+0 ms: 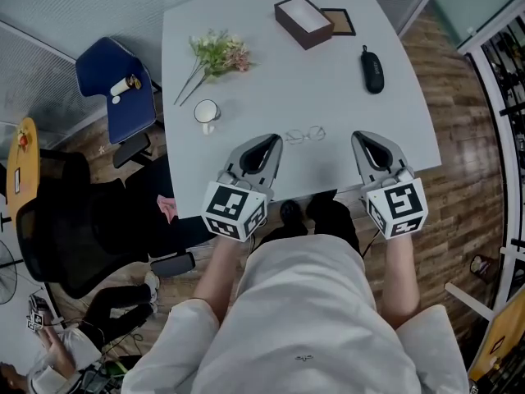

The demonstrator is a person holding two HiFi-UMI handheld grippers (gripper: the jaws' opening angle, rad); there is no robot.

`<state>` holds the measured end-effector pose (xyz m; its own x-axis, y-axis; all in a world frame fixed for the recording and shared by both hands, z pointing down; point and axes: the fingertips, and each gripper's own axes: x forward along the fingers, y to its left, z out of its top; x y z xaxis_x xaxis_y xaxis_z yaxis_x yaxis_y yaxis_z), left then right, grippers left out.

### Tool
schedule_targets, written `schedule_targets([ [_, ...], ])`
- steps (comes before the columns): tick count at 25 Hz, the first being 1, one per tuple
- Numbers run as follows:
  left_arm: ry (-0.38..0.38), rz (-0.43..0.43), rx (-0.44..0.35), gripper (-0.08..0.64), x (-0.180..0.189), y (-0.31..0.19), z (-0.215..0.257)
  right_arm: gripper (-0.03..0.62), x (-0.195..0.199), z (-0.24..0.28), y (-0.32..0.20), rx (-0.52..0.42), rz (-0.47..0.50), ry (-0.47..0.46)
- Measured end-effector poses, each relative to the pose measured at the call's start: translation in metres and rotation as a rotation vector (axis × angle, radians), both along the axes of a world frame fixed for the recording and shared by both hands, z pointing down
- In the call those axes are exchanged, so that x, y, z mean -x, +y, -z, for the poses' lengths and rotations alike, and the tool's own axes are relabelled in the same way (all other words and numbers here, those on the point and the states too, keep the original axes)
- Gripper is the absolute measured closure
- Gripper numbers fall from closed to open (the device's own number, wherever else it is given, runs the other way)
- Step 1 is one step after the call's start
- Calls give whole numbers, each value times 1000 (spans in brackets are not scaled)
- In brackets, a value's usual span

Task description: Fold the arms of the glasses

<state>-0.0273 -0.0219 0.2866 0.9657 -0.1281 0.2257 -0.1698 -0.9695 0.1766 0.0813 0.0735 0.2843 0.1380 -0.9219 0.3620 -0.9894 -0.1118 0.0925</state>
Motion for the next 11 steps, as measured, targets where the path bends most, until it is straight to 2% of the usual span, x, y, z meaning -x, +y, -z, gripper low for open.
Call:
schedule_targets([
  [11,-1,1,-11,534,-7,-6,1,588,-6,0,-5,3,6,3],
])
